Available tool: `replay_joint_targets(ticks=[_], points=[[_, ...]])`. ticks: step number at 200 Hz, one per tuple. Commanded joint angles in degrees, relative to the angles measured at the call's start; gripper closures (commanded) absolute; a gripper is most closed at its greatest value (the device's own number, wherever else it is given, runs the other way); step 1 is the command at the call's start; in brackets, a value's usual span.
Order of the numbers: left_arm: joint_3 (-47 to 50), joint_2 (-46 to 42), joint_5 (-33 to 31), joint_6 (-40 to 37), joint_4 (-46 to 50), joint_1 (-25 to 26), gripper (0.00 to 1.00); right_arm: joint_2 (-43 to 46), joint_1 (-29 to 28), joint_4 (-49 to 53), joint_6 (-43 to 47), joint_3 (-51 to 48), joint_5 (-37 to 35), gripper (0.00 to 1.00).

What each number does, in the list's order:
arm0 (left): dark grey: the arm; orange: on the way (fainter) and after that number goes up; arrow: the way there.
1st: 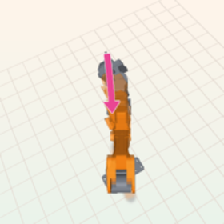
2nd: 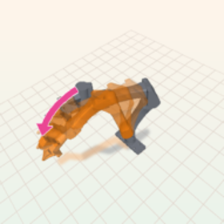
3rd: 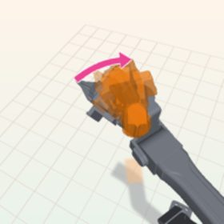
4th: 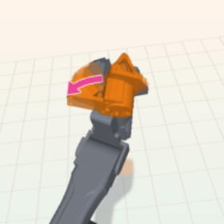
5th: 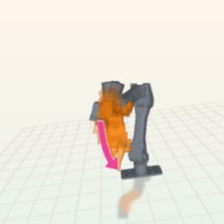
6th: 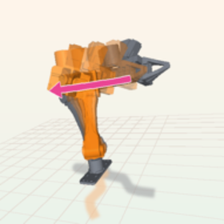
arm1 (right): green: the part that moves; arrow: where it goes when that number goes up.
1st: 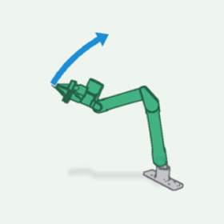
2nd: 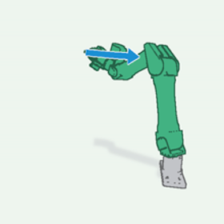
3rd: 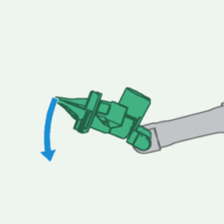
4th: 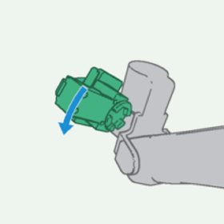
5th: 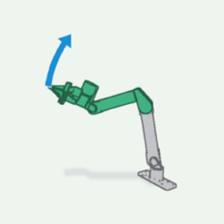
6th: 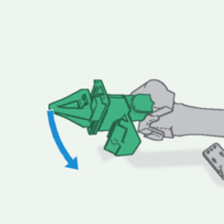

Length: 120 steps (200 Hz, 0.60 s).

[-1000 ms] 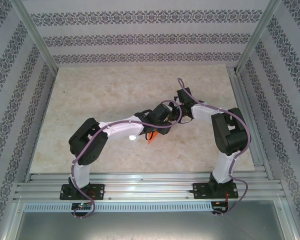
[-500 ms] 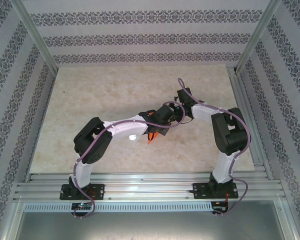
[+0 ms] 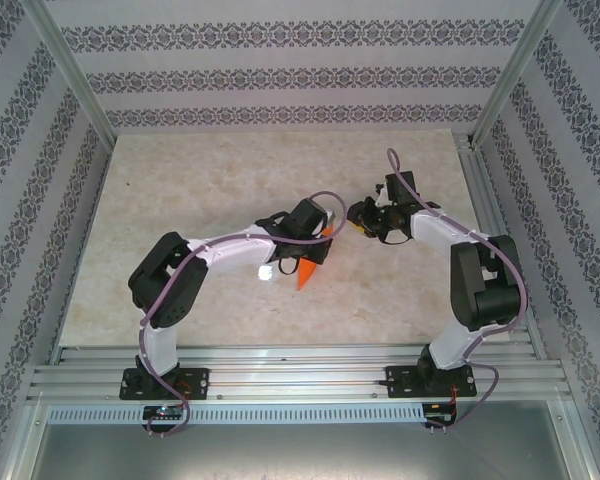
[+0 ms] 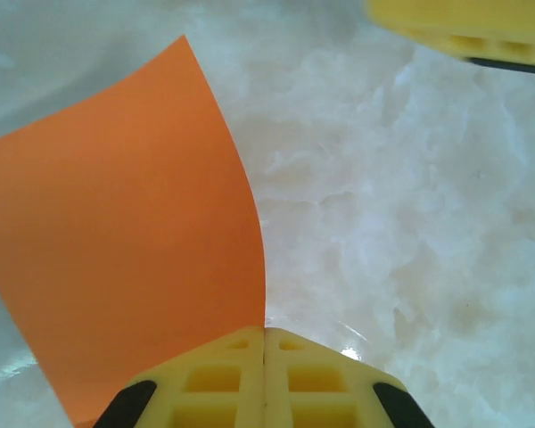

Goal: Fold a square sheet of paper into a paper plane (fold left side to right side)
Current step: Fold the wing for the fifth time at the center of the table.

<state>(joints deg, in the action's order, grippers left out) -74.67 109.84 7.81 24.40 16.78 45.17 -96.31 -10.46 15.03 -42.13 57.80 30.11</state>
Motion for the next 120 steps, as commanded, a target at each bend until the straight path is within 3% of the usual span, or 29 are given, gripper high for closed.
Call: replay_joint_targets(ticks=[1,43,72,120], points=[[1.9,-1.7,9.4,4.6,-7.1,-2.6,1.00,0.5,0.1,-1.7,2.0,-2.7,0.9,0.71],[4.9,-1.5,14.4,8.1,-12.1,-5.8,1.00,-1.2,-0.2,-6.2,0.8,-4.4,2.3,0.73],[6.7,-0.7,16.4,10.2,-15.7,-7.0,1.00,-3.9,-1.6,-10.3,-1.9,-4.0,3.6,0.86],[9.5,-1.5,19.0,13.4,-20.8,-9.0,1.00,-7.5,-3.9,-15.5,-5.6,-3.8,3.9,0.86]])
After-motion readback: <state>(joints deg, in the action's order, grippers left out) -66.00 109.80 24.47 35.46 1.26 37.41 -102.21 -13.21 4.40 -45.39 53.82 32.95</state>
